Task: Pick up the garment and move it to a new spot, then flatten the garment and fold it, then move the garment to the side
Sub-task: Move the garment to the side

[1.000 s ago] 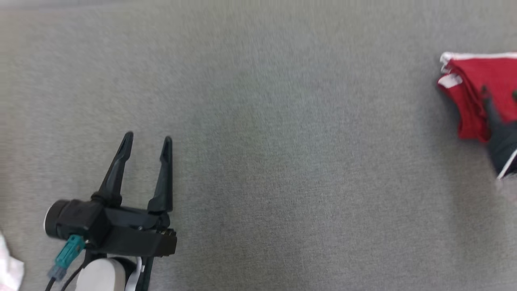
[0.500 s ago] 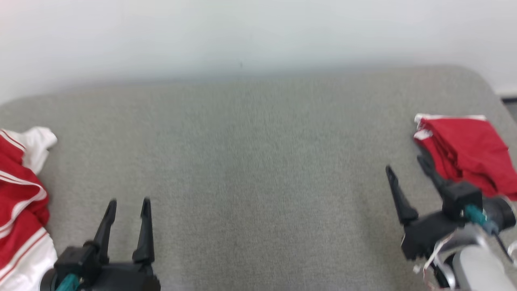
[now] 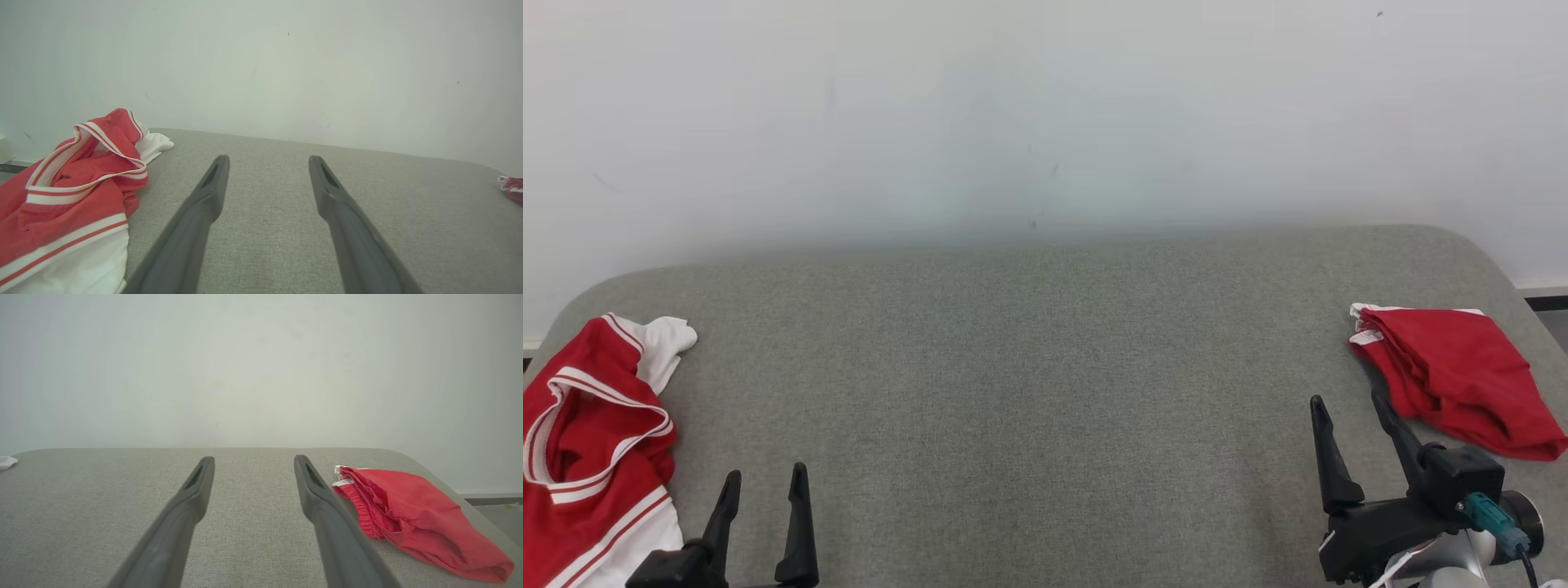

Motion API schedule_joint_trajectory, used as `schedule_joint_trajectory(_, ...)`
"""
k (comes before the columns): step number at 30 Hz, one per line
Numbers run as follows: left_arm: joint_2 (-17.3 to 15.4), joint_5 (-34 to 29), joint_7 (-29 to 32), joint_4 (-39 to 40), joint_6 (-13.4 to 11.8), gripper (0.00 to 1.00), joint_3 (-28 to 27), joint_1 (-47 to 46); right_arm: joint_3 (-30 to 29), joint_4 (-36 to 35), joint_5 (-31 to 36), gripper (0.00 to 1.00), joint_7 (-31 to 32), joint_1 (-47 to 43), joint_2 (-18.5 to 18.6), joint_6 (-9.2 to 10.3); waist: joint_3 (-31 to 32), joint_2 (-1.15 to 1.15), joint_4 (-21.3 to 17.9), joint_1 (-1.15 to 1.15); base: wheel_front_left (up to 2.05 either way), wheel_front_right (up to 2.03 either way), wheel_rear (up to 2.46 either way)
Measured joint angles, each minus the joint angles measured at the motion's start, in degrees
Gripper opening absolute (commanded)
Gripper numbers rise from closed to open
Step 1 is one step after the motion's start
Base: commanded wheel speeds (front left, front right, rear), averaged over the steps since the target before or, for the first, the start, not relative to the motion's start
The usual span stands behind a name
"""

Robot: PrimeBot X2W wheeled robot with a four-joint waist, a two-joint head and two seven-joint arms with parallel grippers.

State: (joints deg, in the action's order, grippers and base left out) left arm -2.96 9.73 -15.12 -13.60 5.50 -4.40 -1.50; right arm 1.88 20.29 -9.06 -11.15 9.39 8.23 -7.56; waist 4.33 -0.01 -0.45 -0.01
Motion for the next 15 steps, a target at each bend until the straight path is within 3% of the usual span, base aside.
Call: schedule_joint_trajectory(15, 0.0, -0.8, 0.0, -1.6, 0.1, 1.0, 0.1, -0.1, 0.0, 4.0, 1.2, 1.0, -1.5, 0.3, -2.2, 0.0, -0.4, 0.01, -1.7, 0.01, 0.0, 0.0, 0.0)
